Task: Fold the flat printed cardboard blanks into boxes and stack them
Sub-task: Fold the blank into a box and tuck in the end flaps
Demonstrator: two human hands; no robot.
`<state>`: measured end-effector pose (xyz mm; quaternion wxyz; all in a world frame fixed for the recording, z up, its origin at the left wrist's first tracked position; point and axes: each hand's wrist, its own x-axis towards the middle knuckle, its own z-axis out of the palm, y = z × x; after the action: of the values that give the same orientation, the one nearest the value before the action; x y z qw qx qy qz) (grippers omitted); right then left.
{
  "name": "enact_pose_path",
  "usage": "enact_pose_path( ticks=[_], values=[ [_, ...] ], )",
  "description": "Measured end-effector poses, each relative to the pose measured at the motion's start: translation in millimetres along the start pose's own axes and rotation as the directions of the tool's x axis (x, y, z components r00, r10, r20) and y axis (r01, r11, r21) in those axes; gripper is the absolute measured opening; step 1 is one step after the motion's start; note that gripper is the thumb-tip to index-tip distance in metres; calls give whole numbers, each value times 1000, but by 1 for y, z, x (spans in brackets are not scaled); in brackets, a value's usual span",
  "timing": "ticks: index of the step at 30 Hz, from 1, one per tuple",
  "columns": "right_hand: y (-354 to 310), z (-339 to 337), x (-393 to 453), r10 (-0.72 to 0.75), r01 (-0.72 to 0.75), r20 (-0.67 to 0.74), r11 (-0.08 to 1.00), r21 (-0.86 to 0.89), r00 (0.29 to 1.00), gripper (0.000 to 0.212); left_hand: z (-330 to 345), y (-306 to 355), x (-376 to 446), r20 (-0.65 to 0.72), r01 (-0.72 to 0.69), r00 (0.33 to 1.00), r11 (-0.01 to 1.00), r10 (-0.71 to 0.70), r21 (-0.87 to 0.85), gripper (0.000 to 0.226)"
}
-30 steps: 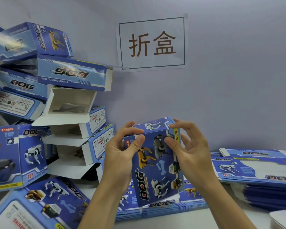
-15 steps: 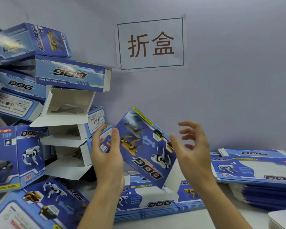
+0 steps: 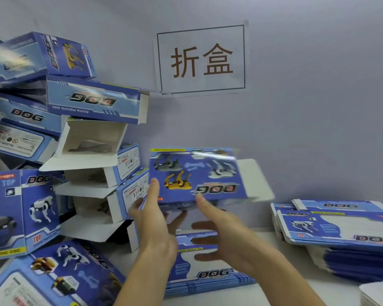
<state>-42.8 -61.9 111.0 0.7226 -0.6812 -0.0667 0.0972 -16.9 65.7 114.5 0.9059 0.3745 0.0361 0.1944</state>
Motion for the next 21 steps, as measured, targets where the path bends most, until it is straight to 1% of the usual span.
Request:
enact_pose_path(
  ticks=[1,2,3,4,6,7,9,10,12,14,15,16,17,19,21],
  values=[
    [0,2,2,-62,65,-29,990,124,998,72,2,-1,-4,100,52,994,998,-53,18,63],
    [1,2,4,-142,160,-88,957,243,986,67,3,-2,-7,185,88,978,995,-95,47,69],
    [1,0,6,-213,261,-172,903,341,962,64,4,-4,-11,247,111,961,990,-128,82,74],
    [1,-4,8,-259,346,-257,851,394,931,62,5,-6,-13,279,118,948,984,-152,135,76],
    [0,-13,10,-277,421,-370,814,400,887,63,5,-9,-16,277,76,949,962,-150,262,71],
    [0,-19,11,-285,435,-392,818,377,875,63,4,-10,-15,264,27,958,946,-117,323,65],
    [0,-33,13,-308,434,-397,856,282,865,60,2,-9,-10,240,-106,971,898,1,426,55],
    [-1,-40,13,-316,413,-374,885,214,872,60,0,-7,-7,236,-181,969,867,76,465,52],
    [0,-51,12,-316,345,-249,935,81,916,75,-4,-3,-2,242,-321,944,793,224,518,46],
    [4,-60,12,-287,285,-108,958,-37,952,95,-8,1,1,275,-411,911,719,307,560,46],
    [7,-64,12,-269,264,-50,961,-87,962,99,-10,4,1,291,-429,903,703,316,567,51],
    [8,-67,11,-252,250,3,959,-132,968,98,-12,6,1,304,-427,903,713,304,556,57],
    [10,-69,11,-234,240,56,956,-169,971,95,-13,7,1,317,-409,908,745,275,526,60],
    [13,-72,11,-193,226,165,951,-211,967,87,-15,9,1,357,-346,914,828,192,441,47],
    [17,-72,12,-180,234,228,942,-240,957,81,-17,6,2,369,-322,914,853,167,411,28]
  ],
)
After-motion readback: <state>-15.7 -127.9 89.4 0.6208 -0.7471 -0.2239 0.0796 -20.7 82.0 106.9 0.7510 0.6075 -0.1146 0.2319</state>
